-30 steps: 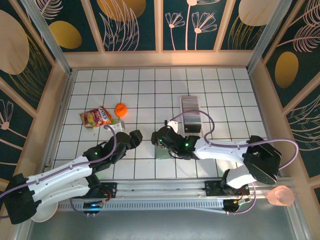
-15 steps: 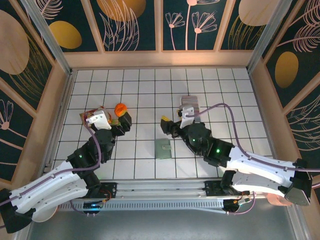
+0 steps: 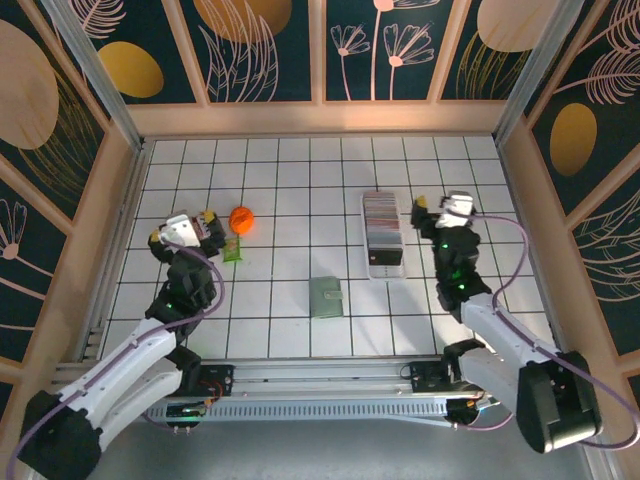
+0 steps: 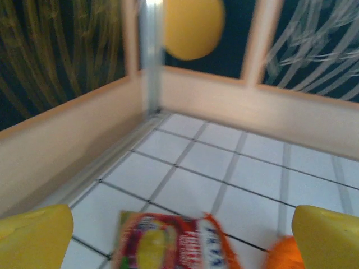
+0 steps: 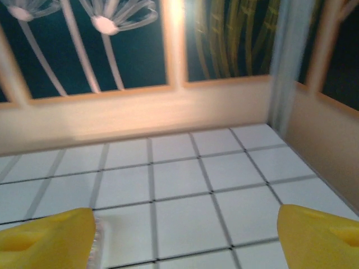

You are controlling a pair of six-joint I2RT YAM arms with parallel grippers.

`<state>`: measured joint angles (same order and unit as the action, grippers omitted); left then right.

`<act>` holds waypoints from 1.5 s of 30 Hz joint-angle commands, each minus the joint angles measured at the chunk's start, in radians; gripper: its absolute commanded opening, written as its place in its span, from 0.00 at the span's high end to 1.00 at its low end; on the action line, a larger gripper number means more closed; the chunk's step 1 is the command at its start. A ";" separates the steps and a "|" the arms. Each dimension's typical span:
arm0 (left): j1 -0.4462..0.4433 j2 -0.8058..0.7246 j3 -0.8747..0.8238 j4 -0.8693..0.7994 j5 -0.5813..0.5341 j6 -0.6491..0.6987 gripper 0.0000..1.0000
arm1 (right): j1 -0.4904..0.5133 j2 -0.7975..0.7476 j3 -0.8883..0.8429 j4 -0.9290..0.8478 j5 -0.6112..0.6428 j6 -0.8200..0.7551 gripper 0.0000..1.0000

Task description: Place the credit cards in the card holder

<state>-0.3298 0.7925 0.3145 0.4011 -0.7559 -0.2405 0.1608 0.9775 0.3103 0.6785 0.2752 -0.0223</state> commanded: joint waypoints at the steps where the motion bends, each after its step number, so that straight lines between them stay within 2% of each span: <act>1: 0.158 0.044 -0.033 0.135 0.218 -0.136 0.01 | -0.088 0.022 -0.088 0.142 -0.134 0.031 0.14; 2: 0.163 0.076 -0.069 0.232 0.251 -0.050 0.01 | -0.107 0.025 -0.115 0.176 -0.135 0.030 0.12; 3: 0.163 0.109 -0.093 0.307 0.243 -0.023 0.01 | -0.122 0.026 -0.156 0.221 -0.146 0.030 0.12; 5: 0.169 0.178 -0.117 0.408 0.193 -0.061 0.01 | -0.144 0.033 -0.221 0.302 -0.194 0.029 0.12; 7: 0.185 0.259 -0.101 0.457 0.207 0.023 0.01 | -0.151 0.066 -0.269 0.378 -0.224 0.015 0.11; 9: 0.196 0.344 -0.072 0.461 0.147 0.033 0.01 | -0.150 0.110 -0.284 0.444 -0.221 0.009 0.11; 12: 0.230 0.422 -0.090 0.555 0.234 0.067 0.01 | -0.150 0.170 -0.255 0.460 -0.252 -0.022 0.11; 14: 0.234 0.496 -0.097 0.638 0.235 0.112 0.01 | -0.152 0.222 -0.255 0.535 -0.254 -0.031 0.11; 15: 0.238 0.521 -0.075 0.613 0.232 0.117 0.01 | -0.152 0.248 -0.255 0.579 -0.254 -0.041 0.11; 16: 0.244 0.533 -0.055 0.594 0.275 0.134 0.01 | -0.152 0.273 -0.254 0.613 -0.254 -0.045 0.10; 17: 0.247 0.559 -0.054 0.644 0.318 0.154 0.01 | -0.152 0.307 -0.248 0.646 -0.254 -0.052 0.10; 20: 0.257 0.634 -0.061 0.780 0.396 0.160 0.01 | -0.169 0.356 -0.162 0.550 -0.324 -0.032 0.10; 22: 0.264 0.705 -0.063 0.858 0.408 0.154 0.01 | -0.188 0.396 -0.142 0.554 -0.360 0.000 0.10; 24: 0.290 0.715 -0.104 0.913 0.429 0.129 0.01 | -0.201 0.501 -0.186 0.741 -0.401 0.006 0.11; 25: 0.292 0.741 -0.123 0.993 0.428 0.127 0.01 | -0.201 0.552 -0.196 0.810 -0.411 0.003 0.11; 26: 0.292 0.733 -0.137 0.994 0.462 0.139 0.01 | -0.201 0.606 -0.187 0.864 -0.423 0.000 0.11; 28: 0.292 0.729 -0.133 0.982 0.465 0.144 0.01 | -0.199 0.571 -0.132 0.693 -0.389 0.007 0.10; 30: 0.291 0.730 -0.080 0.880 0.463 0.137 0.01 | -0.200 0.587 -0.093 0.654 -0.322 0.034 0.10; 34: 0.294 0.736 -0.087 0.900 0.462 0.135 0.01 | -0.197 0.590 -0.091 0.653 -0.306 0.036 0.09; 36: 0.297 0.735 -0.086 0.898 0.463 0.133 0.01 | -0.198 0.590 -0.090 0.649 -0.307 0.037 0.01; 45: 0.296 0.727 -0.095 0.906 0.460 0.136 0.01 | -0.195 0.589 -0.089 0.646 -0.303 0.037 0.01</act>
<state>-0.0437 1.5196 0.2153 1.2572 -0.3134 -0.1051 -0.0330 1.5673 0.2119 1.3087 -0.0494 0.0093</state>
